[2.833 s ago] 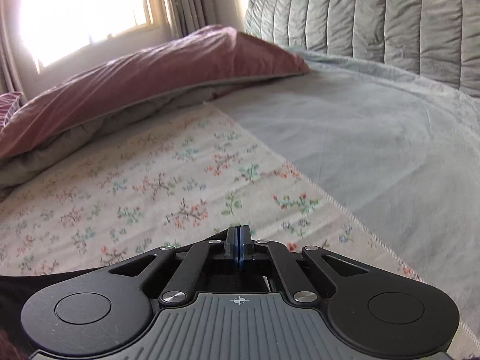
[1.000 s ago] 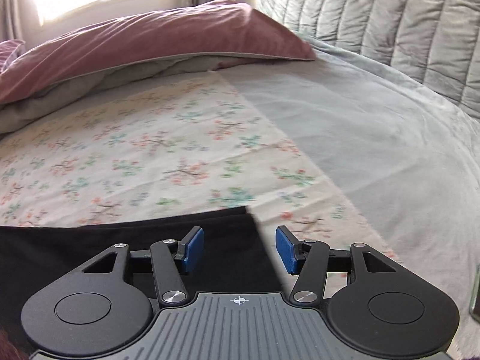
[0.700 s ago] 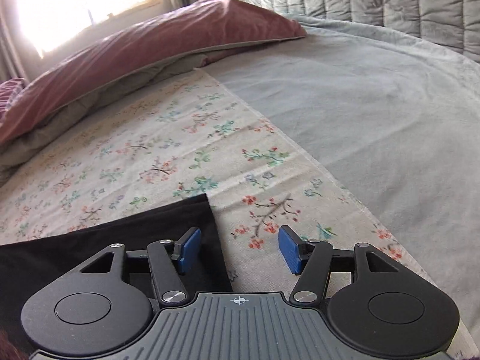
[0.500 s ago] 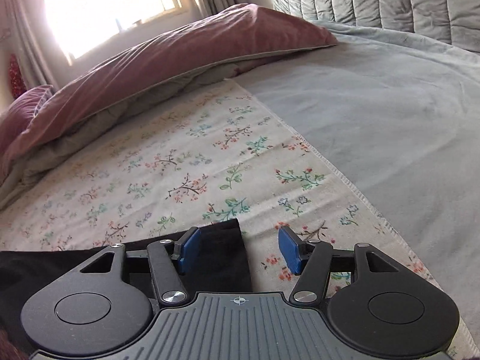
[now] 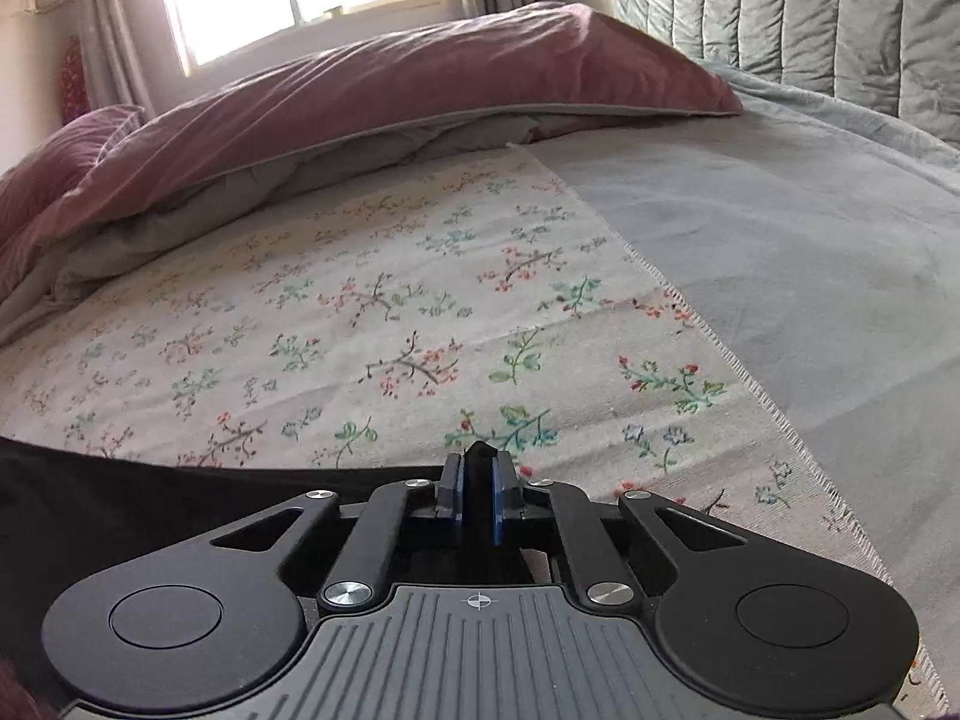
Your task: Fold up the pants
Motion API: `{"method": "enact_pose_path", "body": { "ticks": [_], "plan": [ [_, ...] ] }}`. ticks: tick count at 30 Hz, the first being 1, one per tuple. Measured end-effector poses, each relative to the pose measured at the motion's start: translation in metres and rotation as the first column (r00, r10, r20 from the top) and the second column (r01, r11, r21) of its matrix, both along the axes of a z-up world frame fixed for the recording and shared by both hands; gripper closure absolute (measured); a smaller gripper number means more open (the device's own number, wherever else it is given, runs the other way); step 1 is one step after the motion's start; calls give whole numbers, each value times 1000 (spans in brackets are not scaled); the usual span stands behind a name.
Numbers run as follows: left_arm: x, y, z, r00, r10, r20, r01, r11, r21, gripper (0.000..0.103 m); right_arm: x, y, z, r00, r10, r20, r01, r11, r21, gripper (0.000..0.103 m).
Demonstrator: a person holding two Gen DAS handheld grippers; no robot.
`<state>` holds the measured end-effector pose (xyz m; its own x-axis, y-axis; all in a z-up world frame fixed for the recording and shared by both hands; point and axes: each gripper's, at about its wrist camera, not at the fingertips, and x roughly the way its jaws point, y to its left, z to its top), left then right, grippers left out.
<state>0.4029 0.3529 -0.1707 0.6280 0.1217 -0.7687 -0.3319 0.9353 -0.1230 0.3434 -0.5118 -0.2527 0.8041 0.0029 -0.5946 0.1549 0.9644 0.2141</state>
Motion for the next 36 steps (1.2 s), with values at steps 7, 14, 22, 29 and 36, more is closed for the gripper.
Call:
{"method": "enact_pose_path", "body": {
  "ticks": [7, 14, 22, 29, 36],
  "plan": [
    [0, -40, 21, 986, -97, 135, 101, 995, -20, 65, -5, -10, 27, 983, -166, 71, 173, 979, -103, 100],
    [6, -62, 10, 986, -140, 93, 139, 990, 12, 65, -6, -40, 37, 947, -313, 70, 320, 931, -172, 99],
    [0, -40, 9, 996, -75, 45, 74, 997, 34, 57, 27, -13, -1, 974, -204, -93, 181, 961, -210, 80],
    [-12, -19, 17, 998, -32, 45, 33, 999, -28, 48, 22, -2, 3, 975, -191, -115, 158, 955, -251, 59],
    [-31, 17, 16, 998, 57, 29, -51, 985, -167, 44, 24, 22, 15, 968, -213, -128, 149, 910, -387, 32]
  ]
}}
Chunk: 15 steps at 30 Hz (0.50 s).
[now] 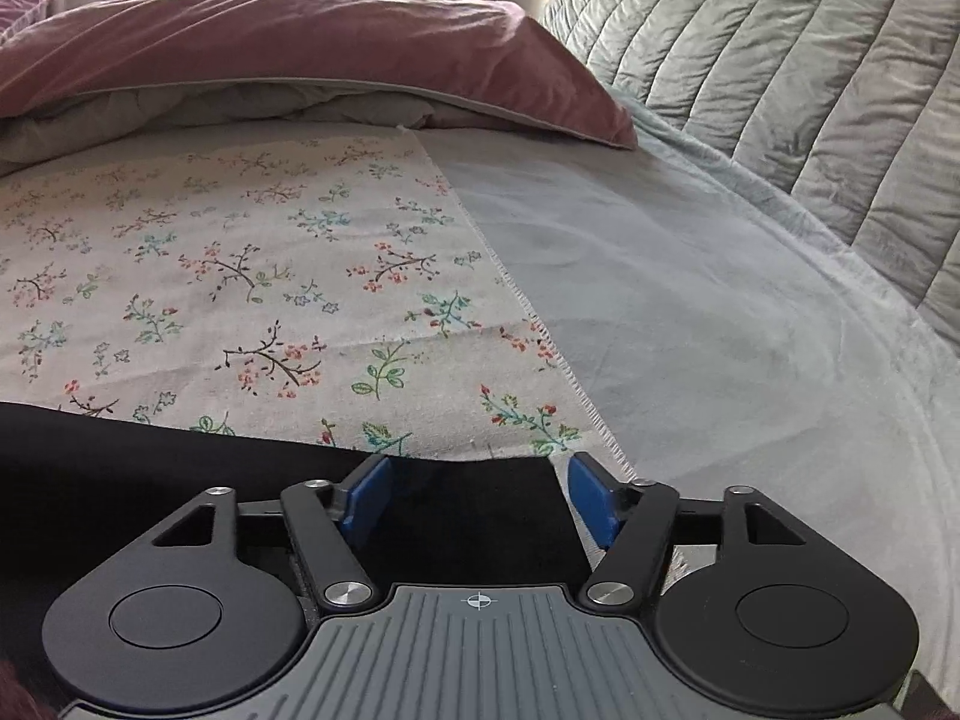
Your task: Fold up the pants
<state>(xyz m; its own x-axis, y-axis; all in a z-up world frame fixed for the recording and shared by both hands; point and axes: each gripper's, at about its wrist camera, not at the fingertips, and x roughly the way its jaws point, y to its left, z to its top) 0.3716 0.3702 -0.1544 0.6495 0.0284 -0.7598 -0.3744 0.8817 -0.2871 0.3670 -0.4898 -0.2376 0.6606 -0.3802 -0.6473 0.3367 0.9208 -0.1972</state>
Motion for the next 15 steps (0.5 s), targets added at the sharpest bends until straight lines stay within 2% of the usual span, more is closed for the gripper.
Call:
{"method": "enact_pose_path", "body": {
  "ticks": [2, 4, 6, 8, 11, 13, 15],
  "plan": [
    [-6, 5, -2, 1000, 3, -17, -4, 999, -39, 42, 2, 12, 6, 1000, -17, -5, 17, 998, -68, 30],
    [-15, 7, 1, 1000, 5, -26, -6, 999, -33, 42, 2, 30, 15, 1000, 8, 0, -8, 992, -127, 30],
    [-23, 9, 6, 999, 5, -43, -5, 1000, -10, 41, 2, 57, 27, 995, 97, 10, -95, 983, -156, 30],
    [-33, 12, 9, 997, 5, -72, -5, 1000, 2, 38, 0, 92, 39, 976, 216, 10, -210, 958, -193, 30],
    [-46, 11, 3, 989, 5, -151, -16, 997, -70, 29, -9, 156, 56, 914, 406, -7, -394, 883, -257, 25],
    [-54, 6, 0, 984, 25, -176, -43, 994, -99, 26, -17, 202, 63, 852, 522, -25, -504, 808, -306, 23],
    [-61, -3, 0, 981, 45, -188, -64, 993, -97, 22, -28, 244, 68, 784, 620, -37, -593, 730, -340, 23]
  ]
}}
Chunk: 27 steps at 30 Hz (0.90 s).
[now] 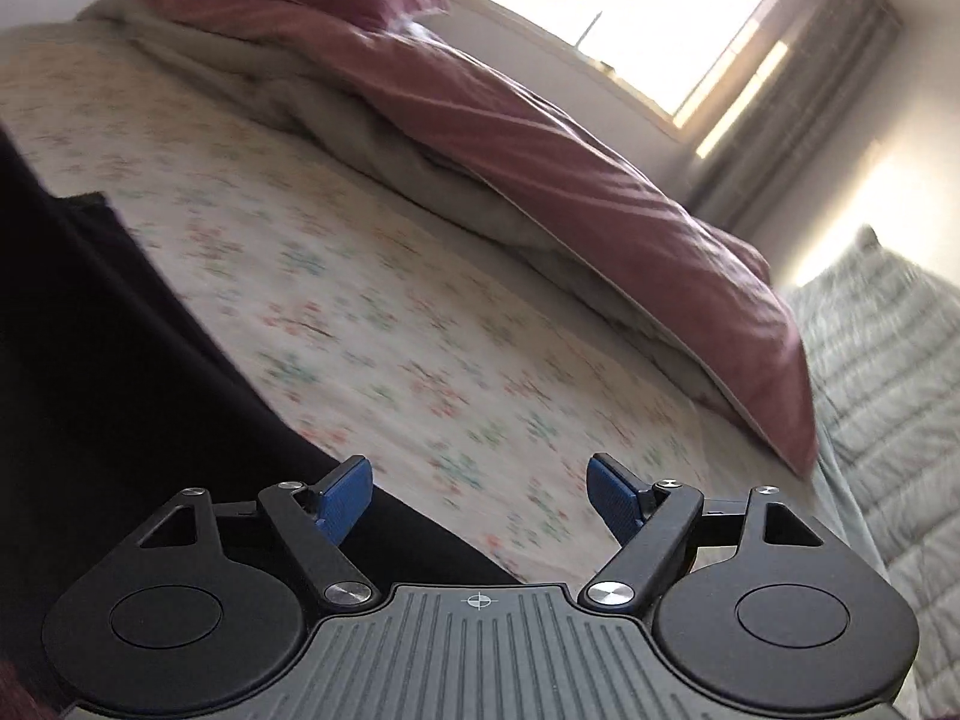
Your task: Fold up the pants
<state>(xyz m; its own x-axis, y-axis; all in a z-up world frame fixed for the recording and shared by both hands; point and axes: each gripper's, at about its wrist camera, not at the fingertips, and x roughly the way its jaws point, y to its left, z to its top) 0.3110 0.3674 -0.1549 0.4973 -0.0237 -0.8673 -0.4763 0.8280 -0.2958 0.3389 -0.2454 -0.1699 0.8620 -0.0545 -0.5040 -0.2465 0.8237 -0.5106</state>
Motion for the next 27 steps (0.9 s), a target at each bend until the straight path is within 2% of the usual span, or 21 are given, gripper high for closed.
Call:
{"method": "enact_pose_path", "body": {
  "ticks": [2, 4, 6, 7, 8, 9, 15, 20, 24, 27],
  "plan": [
    [-4, -8, -2, 1000, 2, 18, -2, 1000, -21, 20, -8, 35, 3, 996, 91, 2, -91, 996, -10, 23],
    [-4, -6, -11, 998, 33, 46, -29, 996, -83, 20, -15, 64, 3, 986, 164, -8, -164, 986, -7, 23],
    [-4, 0, -22, 992, 112, 53, -104, 986, -128, 39, -19, 89, -2, 973, 227, -34, -227, 974, 1, 23],
    [-7, 3, -26, 987, 150, 60, -140, 979, -146, 59, -20, 99, -6, 967, 252, -45, -253, 968, -9, 23],
    [-10, 5, -26, 981, 183, 65, -172, 973, -154, 71, -24, 108, -12, 961, 269, -54, -271, 962, -27, 23],
    [-13, 6, -22, 974, 209, 87, -194, 969, -153, 75, -26, 116, -19, 957, 282, -66, -285, 957, -50, 23],
    [-18, -5, 5, 964, 193, 184, -180, 980, -86, 77, -40, 139, -44, 916, 379, -130, -396, 905, -153, 23],
    [-17, -3, 10, 956, 184, 227, -174, 983, -64, 79, -50, 144, -43, 888, 430, -161, -452, 881, -141, 23],
    [-13, -10, 24, 939, 160, 303, -194, 977, 84, 80, -68, 155, -42, 828, 525, -196, -553, 822, -133, 23],
    [-9, -8, 27, 930, 147, 338, -196, 974, 116, 80, -77, 165, -50, 780, 573, -250, -615, 776, -141, 23]
  ]
}}
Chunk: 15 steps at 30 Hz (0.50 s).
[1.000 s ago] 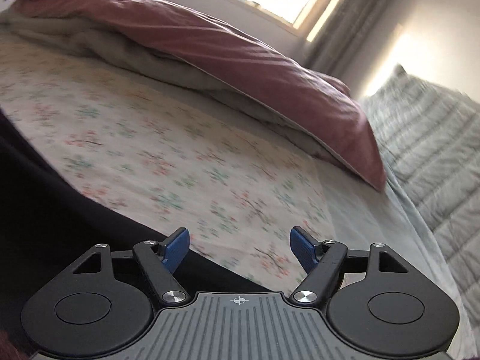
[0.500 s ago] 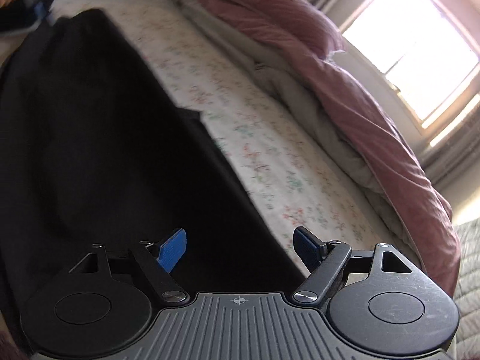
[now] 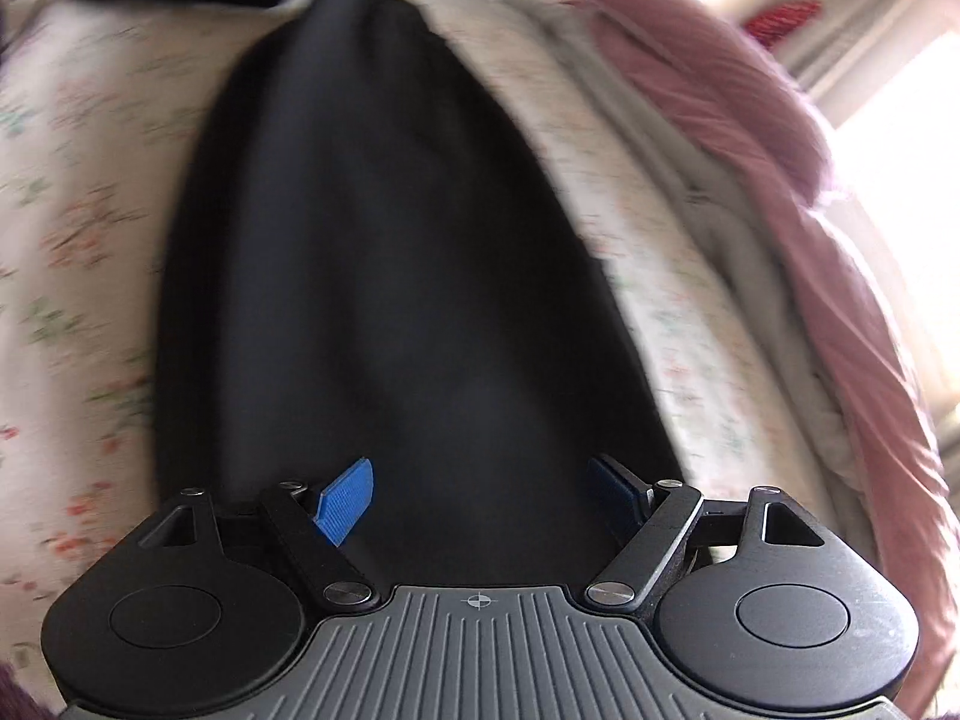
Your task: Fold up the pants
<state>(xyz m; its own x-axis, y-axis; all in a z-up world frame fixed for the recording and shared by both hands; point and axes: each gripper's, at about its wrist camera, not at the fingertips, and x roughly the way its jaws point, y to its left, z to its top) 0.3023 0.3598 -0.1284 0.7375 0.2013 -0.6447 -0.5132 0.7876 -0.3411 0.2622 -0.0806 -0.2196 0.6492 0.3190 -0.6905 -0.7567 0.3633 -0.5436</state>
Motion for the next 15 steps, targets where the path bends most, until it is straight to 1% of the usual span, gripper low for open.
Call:
{"method": "enact_pose_path", "body": {
  "ticks": [1, 3, 4, 6, 7, 9, 11, 13, 15],
  "plan": [
    [2, 2, -3, 1000, 2, -11, -2, 1000, 1, 80, -2, 3, -2, 1000, 19, -20, -19, 1000, -7, 23],
    [5, 5, -11, 998, 9, -63, -9, 1000, 6, 80, -7, 6, -5, 998, 47, -48, -47, 999, -13, 23],
    [6, 7, -17, 996, 13, -88, -13, 1000, 3, 80, -7, 7, -4, 997, 54, -59, -54, 998, -11, 23],
    [8, 11, -26, 992, 25, -120, -24, 1000, 9, 80, -7, 6, -1, 992, 65, -110, -65, 998, 7, 23],
    [9, 12, -29, 991, 31, -126, -28, 999, 32, 80, -6, 6, 1, 989, 74, -128, -73, 997, 15, 23],
    [13, 10, -36, 990, 23, -139, -13, 997, 77, 80, -8, 9, -2, 989, 75, -124, -74, 997, 9, 23],
    [17, 6, -42, 985, 15, -174, 4, 994, 108, 80, -7, 11, -4, 989, 68, -133, -68, 998, 0, 23],
    [13, 7, -37, 988, 18, -153, -4, 996, 90, 80, -7, 12, -4, 987, 67, -147, -68, 998, 2, 23],
    [10, 8, -25, 994, 9, -104, -1, 997, 76, 80, -10, 10, -3, 983, 73, -168, -73, 997, 8, 23]
  ]
}}
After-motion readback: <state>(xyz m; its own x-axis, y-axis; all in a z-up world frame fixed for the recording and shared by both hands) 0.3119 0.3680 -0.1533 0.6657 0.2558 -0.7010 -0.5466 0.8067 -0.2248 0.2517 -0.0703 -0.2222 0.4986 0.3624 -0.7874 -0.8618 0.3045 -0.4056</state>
